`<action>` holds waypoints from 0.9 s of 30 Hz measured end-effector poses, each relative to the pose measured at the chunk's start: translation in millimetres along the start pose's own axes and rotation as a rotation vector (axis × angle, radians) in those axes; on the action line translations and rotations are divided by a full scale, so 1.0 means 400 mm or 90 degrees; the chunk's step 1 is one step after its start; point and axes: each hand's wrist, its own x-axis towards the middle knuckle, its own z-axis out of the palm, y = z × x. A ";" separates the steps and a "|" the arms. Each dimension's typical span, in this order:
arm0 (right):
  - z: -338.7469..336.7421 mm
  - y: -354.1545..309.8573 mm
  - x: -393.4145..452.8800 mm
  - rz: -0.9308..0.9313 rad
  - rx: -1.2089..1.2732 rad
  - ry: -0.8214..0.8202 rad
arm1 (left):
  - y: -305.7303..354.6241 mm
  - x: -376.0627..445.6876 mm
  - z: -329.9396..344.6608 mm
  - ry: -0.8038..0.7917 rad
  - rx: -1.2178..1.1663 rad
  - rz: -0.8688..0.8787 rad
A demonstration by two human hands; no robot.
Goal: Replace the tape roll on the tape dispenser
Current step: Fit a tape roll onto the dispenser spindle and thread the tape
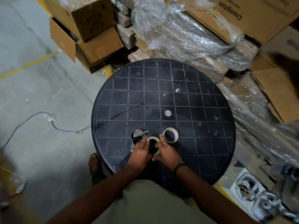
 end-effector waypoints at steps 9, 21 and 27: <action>0.013 -0.009 0.003 -0.027 -0.158 0.048 | 0.004 -0.052 -0.024 0.007 -0.077 0.018; 0.055 -0.031 0.027 -0.080 -0.210 0.053 | 0.010 -0.074 0.038 -0.026 0.198 0.078; 0.036 -0.042 0.027 -0.075 -0.174 0.033 | 0.003 -0.080 0.049 -0.093 0.170 0.053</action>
